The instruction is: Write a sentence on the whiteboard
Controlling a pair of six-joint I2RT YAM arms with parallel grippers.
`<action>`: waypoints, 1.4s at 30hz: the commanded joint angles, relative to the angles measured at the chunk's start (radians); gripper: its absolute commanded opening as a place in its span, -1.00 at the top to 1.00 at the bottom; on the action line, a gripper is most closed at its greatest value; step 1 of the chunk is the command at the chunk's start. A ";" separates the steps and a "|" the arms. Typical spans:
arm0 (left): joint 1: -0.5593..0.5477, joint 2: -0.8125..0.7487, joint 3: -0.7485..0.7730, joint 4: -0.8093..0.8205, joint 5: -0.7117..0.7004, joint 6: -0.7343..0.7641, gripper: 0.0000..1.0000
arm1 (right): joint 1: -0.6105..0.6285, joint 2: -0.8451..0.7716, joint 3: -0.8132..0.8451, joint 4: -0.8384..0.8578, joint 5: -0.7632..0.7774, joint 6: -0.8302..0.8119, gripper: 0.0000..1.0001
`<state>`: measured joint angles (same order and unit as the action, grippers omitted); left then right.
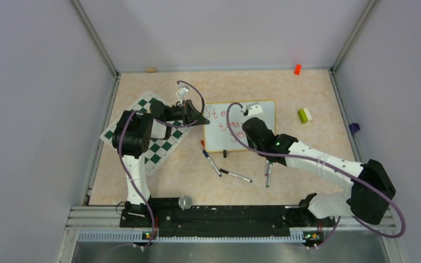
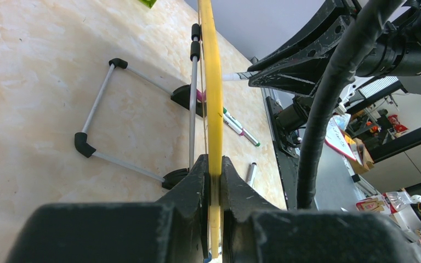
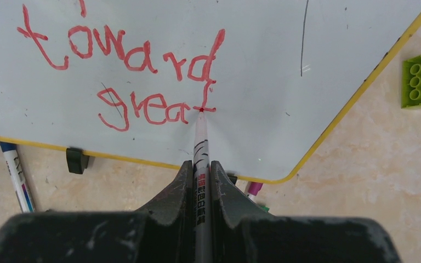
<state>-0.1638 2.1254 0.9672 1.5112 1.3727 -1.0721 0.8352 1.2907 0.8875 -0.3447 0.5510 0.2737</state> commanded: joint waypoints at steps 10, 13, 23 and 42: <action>-0.008 -0.022 0.034 0.109 0.012 -0.022 1.00 | -0.010 -0.034 -0.027 -0.020 -0.055 0.023 1.00; -0.008 -0.021 0.034 0.109 0.012 -0.022 1.00 | -0.010 -0.030 -0.026 -0.031 -0.045 0.024 1.00; -0.008 -0.020 0.034 0.109 0.010 -0.020 1.00 | -0.010 -0.072 -0.003 -0.037 0.037 0.045 1.00; -0.006 -0.004 0.057 0.108 0.015 -0.034 1.00 | -0.011 -0.327 -0.116 0.011 0.026 0.045 1.00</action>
<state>-0.1658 2.1254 0.9829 1.5105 1.3914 -1.0798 0.8345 1.0218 0.7982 -0.3443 0.5701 0.3008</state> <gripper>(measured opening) 0.100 0.089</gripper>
